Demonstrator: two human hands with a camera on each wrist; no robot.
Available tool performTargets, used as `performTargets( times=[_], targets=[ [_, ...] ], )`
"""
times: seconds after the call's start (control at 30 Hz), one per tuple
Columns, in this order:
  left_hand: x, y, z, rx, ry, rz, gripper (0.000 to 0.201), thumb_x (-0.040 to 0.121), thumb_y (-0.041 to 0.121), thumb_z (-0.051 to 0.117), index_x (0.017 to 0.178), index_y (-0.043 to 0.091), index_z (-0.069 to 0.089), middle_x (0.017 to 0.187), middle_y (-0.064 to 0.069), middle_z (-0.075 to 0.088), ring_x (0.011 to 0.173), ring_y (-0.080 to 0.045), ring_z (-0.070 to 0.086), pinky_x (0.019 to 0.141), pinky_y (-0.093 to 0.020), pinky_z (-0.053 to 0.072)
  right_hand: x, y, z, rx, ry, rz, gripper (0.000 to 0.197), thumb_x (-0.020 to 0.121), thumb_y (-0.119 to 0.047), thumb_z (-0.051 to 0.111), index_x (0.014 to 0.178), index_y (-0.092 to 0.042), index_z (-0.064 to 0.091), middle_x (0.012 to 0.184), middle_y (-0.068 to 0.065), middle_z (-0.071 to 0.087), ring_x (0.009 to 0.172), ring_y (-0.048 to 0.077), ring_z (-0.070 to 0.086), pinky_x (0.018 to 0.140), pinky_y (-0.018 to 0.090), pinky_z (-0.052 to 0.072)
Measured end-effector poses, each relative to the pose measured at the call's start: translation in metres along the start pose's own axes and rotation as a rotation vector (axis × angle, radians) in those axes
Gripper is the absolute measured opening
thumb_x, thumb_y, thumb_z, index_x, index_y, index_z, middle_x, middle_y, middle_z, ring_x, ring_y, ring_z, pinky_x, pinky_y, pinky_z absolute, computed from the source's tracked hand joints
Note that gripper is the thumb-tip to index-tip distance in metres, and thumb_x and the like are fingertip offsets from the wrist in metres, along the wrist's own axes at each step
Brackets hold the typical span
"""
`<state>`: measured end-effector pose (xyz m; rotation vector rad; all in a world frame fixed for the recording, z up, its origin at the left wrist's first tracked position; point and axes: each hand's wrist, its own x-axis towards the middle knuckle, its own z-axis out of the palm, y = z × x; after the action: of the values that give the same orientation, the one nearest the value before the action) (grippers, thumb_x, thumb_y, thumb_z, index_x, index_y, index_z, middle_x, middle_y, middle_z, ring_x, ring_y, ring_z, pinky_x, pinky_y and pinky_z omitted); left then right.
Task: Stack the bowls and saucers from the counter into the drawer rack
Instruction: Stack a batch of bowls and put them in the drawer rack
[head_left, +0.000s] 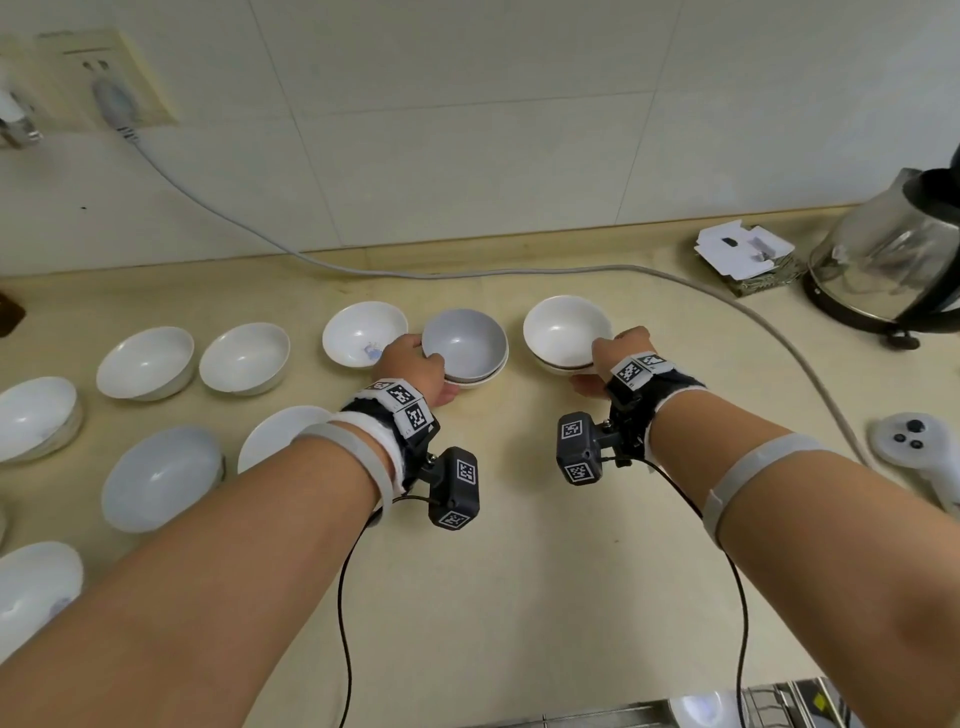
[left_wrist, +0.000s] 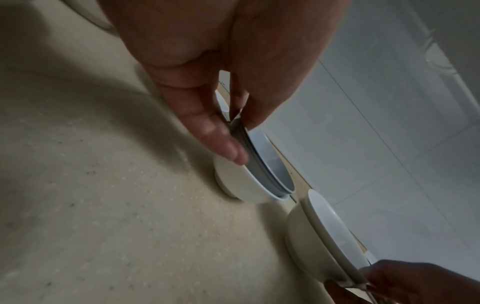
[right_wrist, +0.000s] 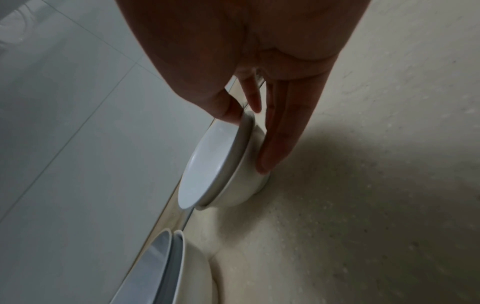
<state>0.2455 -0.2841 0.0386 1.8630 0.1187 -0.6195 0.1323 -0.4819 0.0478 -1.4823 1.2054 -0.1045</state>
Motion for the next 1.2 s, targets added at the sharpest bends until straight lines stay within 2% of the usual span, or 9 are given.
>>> performTargets(
  times=[0.1,0.2,0.33,0.43,0.57,0.73,0.87,1.0,1.2],
  targets=[
    [-0.004,0.0,0.001,0.019,-0.011,0.016,0.049,0.09,0.004,0.042,0.132,0.024,0.058,0.1,-0.017,0.069,0.084,-0.042,0.074,0.081,-0.049,0.061,-0.005,-0.002,-0.001,0.062,-0.07,0.044,0.041,0.081,-0.001,0.047,0.121,0.001,0.054,0.078,0.017,0.068,0.079,0.044,0.074,0.084,0.052,0.06],
    [-0.011,0.003,0.0,-0.06,-0.069,-0.027,0.042,0.092,-0.001,0.042,0.117,0.029,0.059,0.103,-0.017,0.066,0.092,-0.049,0.071,0.085,-0.054,0.059,-0.01,0.002,-0.003,0.165,-0.051,0.024,0.033,0.086,0.006,0.045,0.117,0.0,0.055,0.108,0.022,0.061,0.081,0.047,0.072,0.068,0.048,0.064],
    [-0.016,0.0,-0.005,-0.011,-0.16,-0.015,0.035,0.088,-0.002,0.054,0.119,0.013,0.063,0.08,-0.003,0.074,0.082,-0.038,0.076,0.076,-0.043,0.063,-0.02,-0.001,-0.009,0.231,-0.018,-0.035,0.027,0.087,-0.001,0.047,0.112,-0.004,0.056,0.112,0.024,0.062,0.077,0.046,0.074,0.077,0.047,0.063],
    [-0.031,-0.001,-0.005,0.047,-0.216,-0.004,0.04,0.094,-0.002,0.053,0.133,0.008,0.056,0.099,-0.009,0.068,0.088,-0.021,0.075,0.061,-0.029,0.062,-0.037,-0.019,-0.011,0.214,-0.075,-0.096,0.04,0.088,0.0,0.047,0.126,-0.001,0.056,0.109,0.025,0.061,0.077,0.044,0.074,0.068,0.039,0.064],
    [-0.051,-0.008,-0.004,0.013,-0.282,-0.029,0.04,0.101,0.007,0.048,0.141,0.01,0.049,0.113,-0.016,0.065,0.1,-0.031,0.071,0.072,-0.036,0.063,-0.065,-0.034,0.0,0.025,-0.214,-0.073,0.043,0.09,0.001,0.049,0.132,-0.004,0.055,0.094,0.02,0.064,0.082,0.042,0.075,0.077,0.042,0.062],
    [-0.066,-0.01,-0.008,-0.158,-0.28,-0.17,0.031,0.105,0.035,0.038,0.132,0.026,0.048,0.143,-0.014,0.053,0.095,-0.037,0.072,0.088,-0.049,0.058,-0.082,-0.026,0.021,-0.14,-0.239,-0.061,0.036,0.094,0.0,0.046,0.129,0.001,0.055,0.099,0.023,0.062,0.086,0.046,0.072,0.056,0.046,0.061],
    [-0.066,-0.014,-0.008,-0.224,-0.316,-0.23,0.067,0.096,0.064,0.039,0.15,0.023,0.034,0.151,-0.015,0.047,0.101,-0.04,0.071,0.086,-0.049,0.059,-0.082,-0.012,0.031,-0.197,-0.206,-0.089,0.033,0.089,0.0,0.046,0.119,0.002,0.058,0.106,0.027,0.066,0.083,0.05,0.072,0.075,0.053,0.062],
    [-0.07,-0.013,0.0,-0.202,-0.356,-0.202,0.055,0.1,0.04,0.051,0.151,0.026,0.033,0.157,-0.011,0.037,0.108,-0.044,0.068,0.094,-0.052,0.056,-0.081,-0.003,0.038,-0.202,-0.181,-0.106,0.025,0.09,-0.004,0.044,0.114,-0.005,0.05,0.11,0.025,0.062,0.082,0.048,0.072,0.074,0.053,0.061],
    [-0.066,-0.014,0.007,-0.236,-0.351,-0.192,0.052,0.101,0.015,0.044,0.151,0.026,0.033,0.152,-0.016,0.041,0.11,-0.048,0.065,0.096,-0.053,0.054,-0.075,0.003,0.041,-0.208,-0.174,-0.092,0.043,0.095,-0.017,0.042,0.138,-0.009,0.046,0.124,0.019,0.055,0.086,0.034,0.07,0.07,0.047,0.062]
  ],
)
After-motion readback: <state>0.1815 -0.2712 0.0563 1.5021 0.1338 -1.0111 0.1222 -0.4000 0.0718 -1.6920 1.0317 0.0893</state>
